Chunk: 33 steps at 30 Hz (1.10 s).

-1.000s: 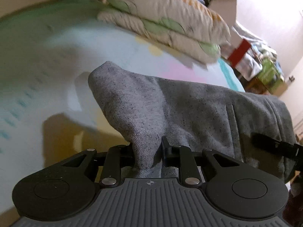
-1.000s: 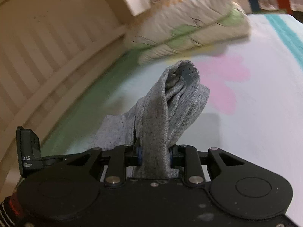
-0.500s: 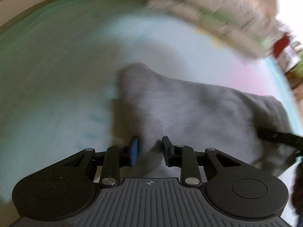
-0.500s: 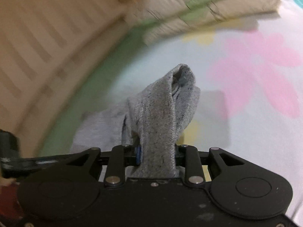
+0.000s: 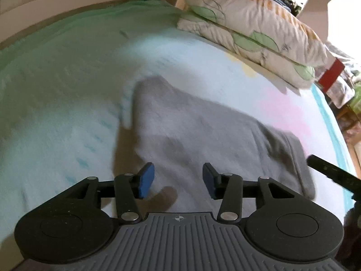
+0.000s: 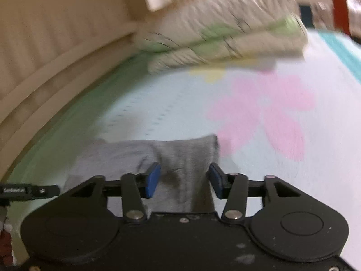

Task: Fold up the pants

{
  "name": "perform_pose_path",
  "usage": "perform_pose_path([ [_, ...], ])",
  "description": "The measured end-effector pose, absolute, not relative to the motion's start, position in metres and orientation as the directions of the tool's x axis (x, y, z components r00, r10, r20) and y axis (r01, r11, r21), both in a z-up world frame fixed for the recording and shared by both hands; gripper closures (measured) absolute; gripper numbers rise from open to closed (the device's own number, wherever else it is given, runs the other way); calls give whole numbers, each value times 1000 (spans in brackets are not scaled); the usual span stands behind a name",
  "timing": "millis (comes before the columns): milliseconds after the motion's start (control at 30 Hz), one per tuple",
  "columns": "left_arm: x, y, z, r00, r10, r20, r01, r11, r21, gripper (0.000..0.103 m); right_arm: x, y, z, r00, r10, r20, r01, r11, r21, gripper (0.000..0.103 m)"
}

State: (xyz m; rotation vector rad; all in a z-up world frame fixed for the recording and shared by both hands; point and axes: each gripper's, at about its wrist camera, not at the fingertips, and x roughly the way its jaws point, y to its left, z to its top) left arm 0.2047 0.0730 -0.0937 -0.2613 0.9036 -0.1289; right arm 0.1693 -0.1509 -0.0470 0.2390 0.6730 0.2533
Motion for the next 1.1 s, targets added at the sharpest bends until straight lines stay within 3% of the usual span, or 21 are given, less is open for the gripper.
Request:
perform_pose_path([
  [67, 192, 59, -109, 591, -213, -778, -29, 958, -284, 56, 151, -142, -49, 744, 314, -590, -198, 947, 254, 79],
  [233, 182, 38, -126, 597, -130, -791, -29, 983, -183, 53, 131, -127, -90, 637, 251, -729, -191, 968, 165, 81],
  [433, 181, 41, -120, 616, -137, -776, -40, 978, -205, 53, 117, -131, -83, 653, 255, -714, -162, 967, 197, 83],
  [633, 149, 30, -101, 674, -137, -726, -20, 979, -203, 53, 71, -160, -51, 686, 287, -669, -141, 954, 265, 78],
  [767, 125, 14, -89, 695, -48, -717, -31, 995, -96, 52, 45, -160, -37, 706, 289, -647, -130, 950, 282, 61],
  [833, 112, 6, -84, 704, 1, -710, -38, 999, -36, 52, 32, -158, -32, 717, 296, -632, -131, 946, 295, 59],
  [1000, 85, -2, -75, 741, 56, -669, -51, 998, 26, 43, 7, -142, -21, 741, 283, -608, -164, 955, 245, 52],
  [1100, 74, -1, -72, 748, 46, -662, -42, 999, 22, 42, -12, -135, -15, 756, 266, -598, -177, 963, 204, 50],
])
